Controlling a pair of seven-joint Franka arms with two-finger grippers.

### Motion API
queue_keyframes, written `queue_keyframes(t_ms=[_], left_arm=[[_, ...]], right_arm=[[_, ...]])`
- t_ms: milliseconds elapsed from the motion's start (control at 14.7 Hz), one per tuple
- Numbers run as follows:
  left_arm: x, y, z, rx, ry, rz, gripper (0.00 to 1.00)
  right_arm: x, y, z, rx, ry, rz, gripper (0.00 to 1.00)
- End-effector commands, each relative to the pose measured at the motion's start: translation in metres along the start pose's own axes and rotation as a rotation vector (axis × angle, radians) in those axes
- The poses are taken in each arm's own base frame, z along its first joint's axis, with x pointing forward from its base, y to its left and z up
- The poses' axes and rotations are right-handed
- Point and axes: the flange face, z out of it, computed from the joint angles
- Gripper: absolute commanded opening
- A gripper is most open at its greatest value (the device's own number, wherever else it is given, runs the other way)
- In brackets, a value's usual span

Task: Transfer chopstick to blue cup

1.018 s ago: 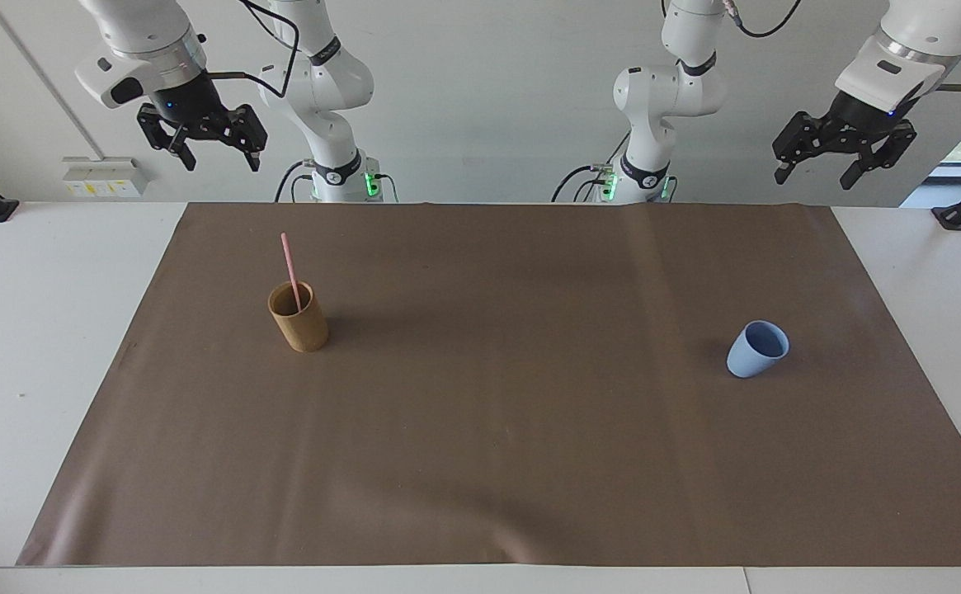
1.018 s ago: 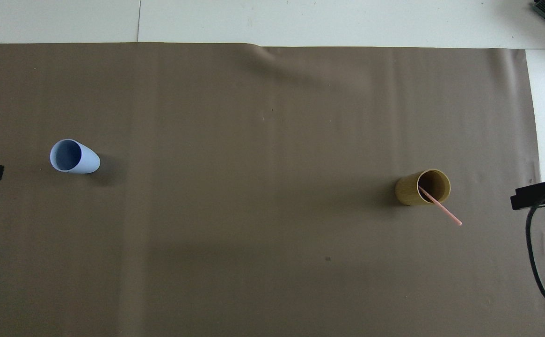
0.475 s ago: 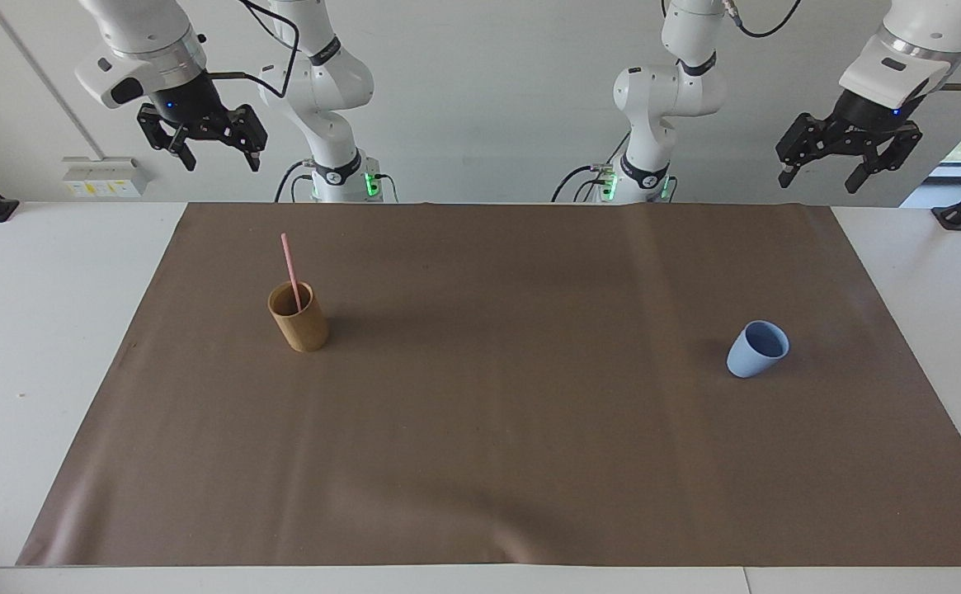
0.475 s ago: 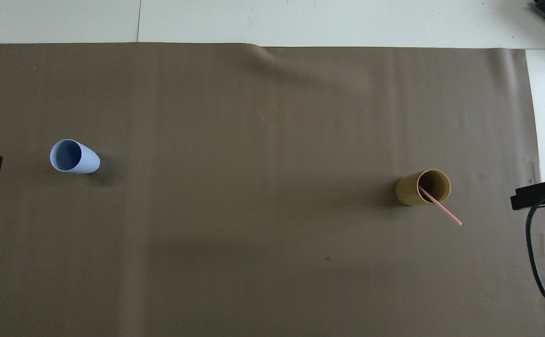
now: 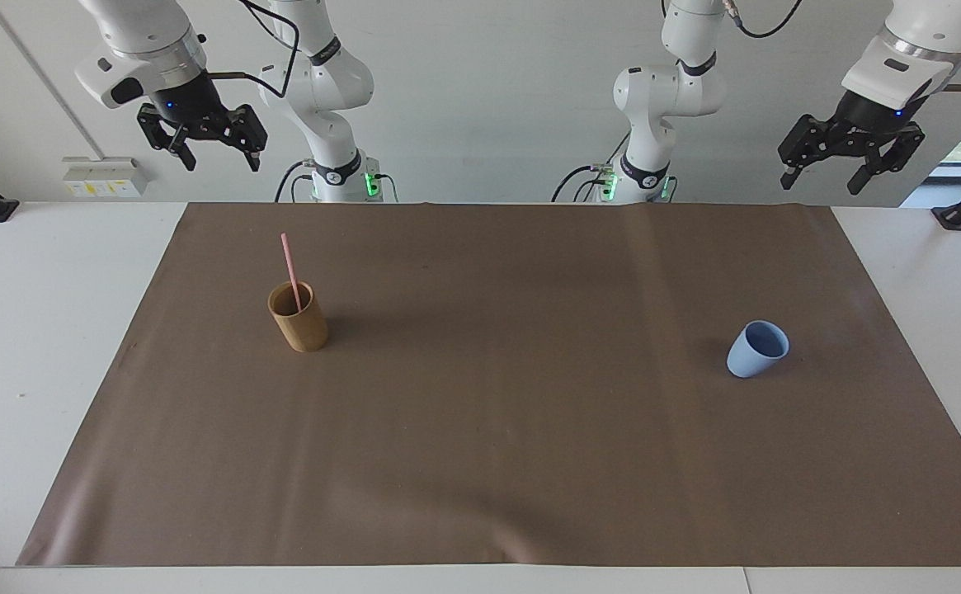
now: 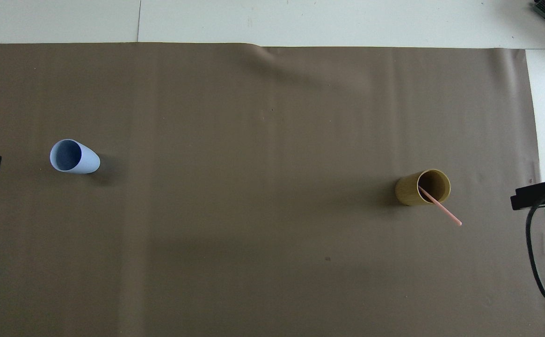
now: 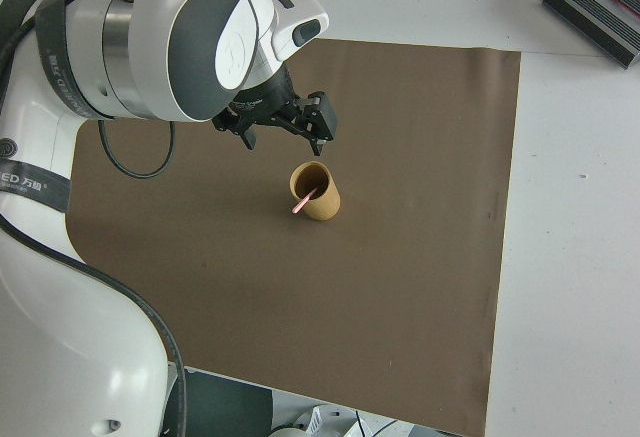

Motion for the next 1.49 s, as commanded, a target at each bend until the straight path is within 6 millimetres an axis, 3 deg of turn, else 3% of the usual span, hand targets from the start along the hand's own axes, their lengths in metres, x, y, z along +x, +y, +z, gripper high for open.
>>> queue_keyframes(t_ms=[0, 204, 678, 882, 1018, 1221, 1425], left_arm=[[0.003, -0.014, 0.01, 0.017, 0.018, -0.003, 1.0], [0.018, -0.037, 0.036, 0.019, 0.008, 0.028, 1.0], [0.054, -0.099, 0.124, -0.013, 0.033, 0.005, 1.0], [0.069, -0.107, 0.162, -0.034, 0.025, 0.016, 1.0], [0.074, -0.109, 0.197, -0.032, 0.019, 0.013, 1.0], [0.071, -0.111, 0.254, -0.025, 0.023, 0.002, 1.0], [0.066, -0.112, 0.294, -0.025, 0.006, -0.007, 1.0]], right_arm=[[-0.009, 0.004, 0.001, 0.002, -0.001, -0.018, 1.0], [-0.009, 0.004, 0.002, 0.002, -0.004, -0.018, 1.0], [-0.009, 0.004, 0.002, 0.002, -0.004, -0.018, 1.0], [-0.009, 0.004, 0.002, 0.004, -0.004, -0.019, 1.0], [-0.009, 0.004, 0.002, 0.002, -0.004, -0.018, 1.0], [-0.009, 0.004, 0.002, 0.002, -0.004, -0.018, 1.0], [-0.009, 0.004, 0.002, 0.002, -0.003, -0.018, 1.0]])
